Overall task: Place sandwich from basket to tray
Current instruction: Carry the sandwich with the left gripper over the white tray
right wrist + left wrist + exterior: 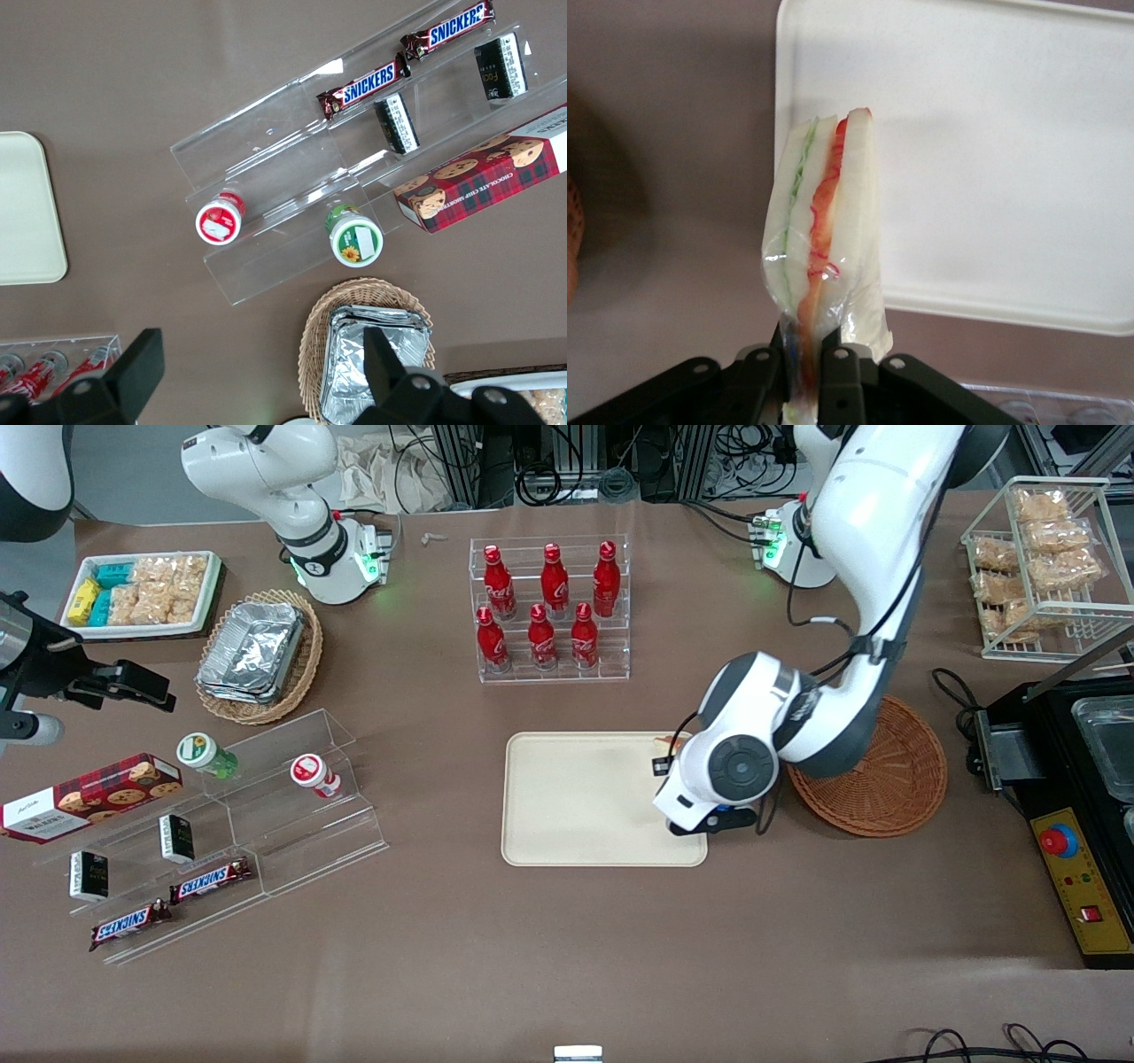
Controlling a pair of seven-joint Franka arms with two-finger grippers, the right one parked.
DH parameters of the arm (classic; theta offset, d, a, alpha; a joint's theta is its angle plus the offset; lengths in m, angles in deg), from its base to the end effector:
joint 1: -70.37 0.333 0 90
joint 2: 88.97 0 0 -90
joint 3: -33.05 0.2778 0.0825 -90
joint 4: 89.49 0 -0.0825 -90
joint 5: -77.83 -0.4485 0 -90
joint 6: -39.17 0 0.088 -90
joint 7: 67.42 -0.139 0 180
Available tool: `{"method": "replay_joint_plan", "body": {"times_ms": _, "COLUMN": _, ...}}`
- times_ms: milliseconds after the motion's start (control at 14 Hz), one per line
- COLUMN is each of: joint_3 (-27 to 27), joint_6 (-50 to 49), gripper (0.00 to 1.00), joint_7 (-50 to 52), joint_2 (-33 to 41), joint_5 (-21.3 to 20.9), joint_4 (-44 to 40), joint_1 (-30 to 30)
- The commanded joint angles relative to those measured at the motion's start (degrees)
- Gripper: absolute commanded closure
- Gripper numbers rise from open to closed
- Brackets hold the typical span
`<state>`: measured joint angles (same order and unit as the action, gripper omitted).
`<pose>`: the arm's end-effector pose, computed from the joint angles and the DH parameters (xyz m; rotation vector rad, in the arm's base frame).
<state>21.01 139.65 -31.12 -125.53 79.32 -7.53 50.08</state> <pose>0.6034 -0.3693 0.2148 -3.0520 -0.1516 0.5183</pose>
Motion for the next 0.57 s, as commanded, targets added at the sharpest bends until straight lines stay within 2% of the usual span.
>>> {"method": "replay_joint_plan", "body": {"times_ms": 0, "joint_3": 0.35, "joint_6": 1.2, "gripper": 1.0, "joint_7": -0.36, "joint_2": -1.5, "joint_5": -3.68, "joint_4": -1.72, "joint_1": -2.12}}
{"method": "replay_joint_plan", "body": {"times_ms": 500, "joint_3": 0.53, "joint_6": 4.19, "gripper": 1.0, "joint_7": -3.43, "joint_2": -5.19, "joint_5": -4.83, "joint_4": -1.72, "joint_1": -1.42}}
